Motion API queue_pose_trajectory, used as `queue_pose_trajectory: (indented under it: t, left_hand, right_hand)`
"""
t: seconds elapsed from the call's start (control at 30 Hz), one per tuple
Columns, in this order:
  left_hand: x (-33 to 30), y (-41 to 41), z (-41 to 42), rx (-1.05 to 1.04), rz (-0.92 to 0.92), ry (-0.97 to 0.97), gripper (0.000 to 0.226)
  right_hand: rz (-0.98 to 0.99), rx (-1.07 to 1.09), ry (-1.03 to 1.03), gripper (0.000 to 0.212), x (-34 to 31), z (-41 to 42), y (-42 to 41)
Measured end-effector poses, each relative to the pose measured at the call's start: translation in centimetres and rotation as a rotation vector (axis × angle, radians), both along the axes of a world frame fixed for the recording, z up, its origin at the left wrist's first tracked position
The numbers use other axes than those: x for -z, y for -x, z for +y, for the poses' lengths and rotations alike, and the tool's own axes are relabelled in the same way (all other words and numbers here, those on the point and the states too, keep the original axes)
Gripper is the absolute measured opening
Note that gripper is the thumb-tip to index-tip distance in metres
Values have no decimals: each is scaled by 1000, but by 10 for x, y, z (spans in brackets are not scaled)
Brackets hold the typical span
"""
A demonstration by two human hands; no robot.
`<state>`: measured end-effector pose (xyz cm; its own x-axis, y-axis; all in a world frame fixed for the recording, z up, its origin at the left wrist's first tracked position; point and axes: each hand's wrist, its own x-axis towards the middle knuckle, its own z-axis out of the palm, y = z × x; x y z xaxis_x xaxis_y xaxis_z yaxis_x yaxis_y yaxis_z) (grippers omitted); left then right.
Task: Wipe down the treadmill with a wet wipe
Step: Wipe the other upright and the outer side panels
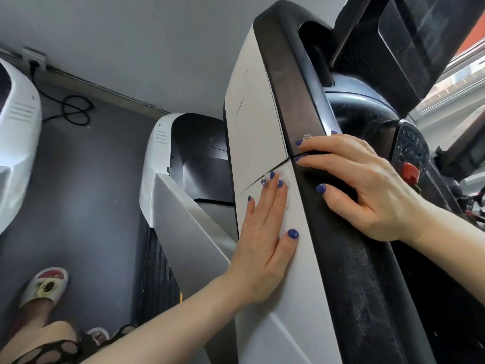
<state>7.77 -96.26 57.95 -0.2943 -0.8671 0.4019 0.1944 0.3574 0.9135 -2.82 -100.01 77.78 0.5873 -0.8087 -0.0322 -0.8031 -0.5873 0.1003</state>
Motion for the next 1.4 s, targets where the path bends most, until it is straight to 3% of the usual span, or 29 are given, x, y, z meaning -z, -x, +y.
queue_pose_trajectory:
  t: [0.1,0.3,0.6,0.87,1.0,1.2,1.4]
  left_hand:
    - [-14,1,-21,-28,-16,-8,63]
    - [-5,3,-26,-37,10,-24,59]
    - [51,2,-34,42,-31,-335,63]
    - [48,5,-31,66,53,-340,60]
    - [49,10,-72,68,74,-404,53]
    - [44,18,-140,19,67,-476,65]
    - [39,16,-65,-12,89,-258,65]
  right_hand:
    - [21,44,54,41,1,-16,-4]
    - [48,77,-28,39,4,-46,-6]
    - [-44,73,-55,36,6,-48,-5]
    - [-83,85,-60,38,7,-46,-5]
    - [-83,78,-85,37,7,-48,-6]
    - [-127,84,-76,37,8,-48,-6]
    - [-183,100,-30,35,10,-43,-6]
